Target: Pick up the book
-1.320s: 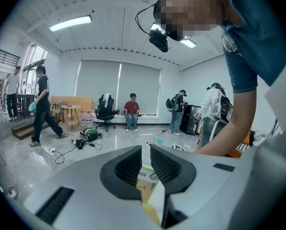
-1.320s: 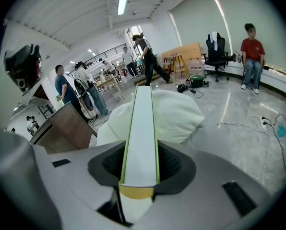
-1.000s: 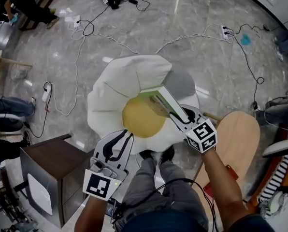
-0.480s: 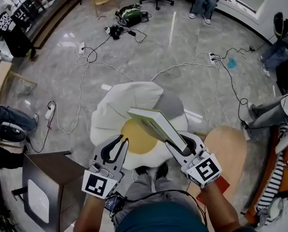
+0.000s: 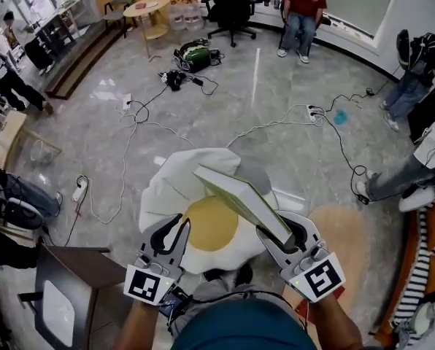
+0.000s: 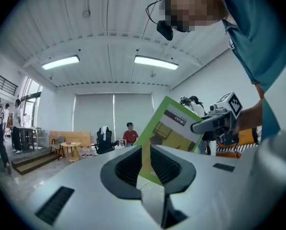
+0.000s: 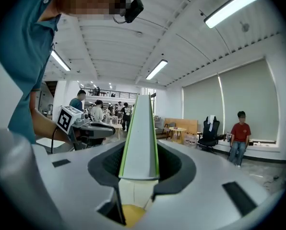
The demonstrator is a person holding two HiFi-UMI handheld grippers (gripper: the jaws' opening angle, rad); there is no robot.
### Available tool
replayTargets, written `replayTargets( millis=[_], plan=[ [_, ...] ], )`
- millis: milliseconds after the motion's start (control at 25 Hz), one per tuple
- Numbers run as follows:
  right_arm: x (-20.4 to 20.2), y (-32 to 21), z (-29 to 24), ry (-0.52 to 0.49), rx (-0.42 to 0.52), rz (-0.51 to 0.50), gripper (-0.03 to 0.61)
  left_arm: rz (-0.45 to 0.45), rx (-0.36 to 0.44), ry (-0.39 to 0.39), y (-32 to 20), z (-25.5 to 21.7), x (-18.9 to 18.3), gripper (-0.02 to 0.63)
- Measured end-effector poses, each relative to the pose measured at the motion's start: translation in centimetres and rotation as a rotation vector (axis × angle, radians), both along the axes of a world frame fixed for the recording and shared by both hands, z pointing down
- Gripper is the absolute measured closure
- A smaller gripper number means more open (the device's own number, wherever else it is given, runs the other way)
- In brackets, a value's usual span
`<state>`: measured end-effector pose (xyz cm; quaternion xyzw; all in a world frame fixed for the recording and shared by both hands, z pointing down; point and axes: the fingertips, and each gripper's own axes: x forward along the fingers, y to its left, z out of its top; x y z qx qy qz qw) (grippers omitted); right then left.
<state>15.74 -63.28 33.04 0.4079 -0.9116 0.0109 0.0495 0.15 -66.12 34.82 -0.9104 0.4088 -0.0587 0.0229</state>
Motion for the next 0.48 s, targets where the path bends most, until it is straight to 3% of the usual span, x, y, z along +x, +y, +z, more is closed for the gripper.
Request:
replayTargets(
  millis=[480],
  plan=[
    [1.2, 3.6, -3.0, -0.003, 0.047, 0.029, 0.425, 0.026, -0.02, 0.012, 2.9, -0.7, 1.2, 0.555]
  ],
)
